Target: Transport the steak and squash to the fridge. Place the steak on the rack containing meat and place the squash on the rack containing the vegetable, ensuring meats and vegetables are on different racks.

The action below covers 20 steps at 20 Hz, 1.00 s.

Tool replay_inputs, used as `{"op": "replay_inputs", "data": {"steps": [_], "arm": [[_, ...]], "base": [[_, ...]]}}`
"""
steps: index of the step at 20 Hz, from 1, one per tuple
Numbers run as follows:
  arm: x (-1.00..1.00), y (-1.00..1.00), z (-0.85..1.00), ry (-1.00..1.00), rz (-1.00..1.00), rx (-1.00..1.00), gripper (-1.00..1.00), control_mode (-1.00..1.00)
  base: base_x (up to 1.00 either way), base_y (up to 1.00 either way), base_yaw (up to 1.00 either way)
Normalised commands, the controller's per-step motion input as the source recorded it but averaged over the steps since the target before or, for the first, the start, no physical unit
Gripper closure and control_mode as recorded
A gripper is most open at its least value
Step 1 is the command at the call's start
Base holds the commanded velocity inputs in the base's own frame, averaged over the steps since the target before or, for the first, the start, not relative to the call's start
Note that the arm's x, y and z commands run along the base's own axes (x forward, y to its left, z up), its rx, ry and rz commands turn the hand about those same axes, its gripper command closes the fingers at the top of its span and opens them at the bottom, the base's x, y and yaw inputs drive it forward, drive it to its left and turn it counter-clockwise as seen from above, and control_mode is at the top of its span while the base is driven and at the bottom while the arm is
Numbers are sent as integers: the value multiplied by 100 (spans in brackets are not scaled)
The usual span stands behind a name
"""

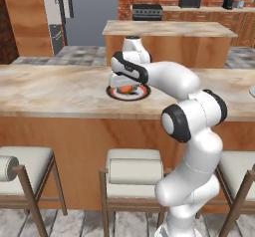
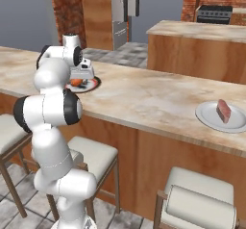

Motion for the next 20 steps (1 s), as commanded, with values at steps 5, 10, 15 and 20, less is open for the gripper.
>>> {"op": "replay_inputs", "data": {"steps": [5,10,15,20], "arm": [[0,11,-22,1,0,0,100,-100],[-15,23,-12,0,0,0,100,-100],[-64,11,10,-6,0,0,100,-100],[-100,-4,35,-3,-1,3,100,-100]], "base": [[0,0,0],[0,0,0],[0,0,0],[0,0,0]]}}
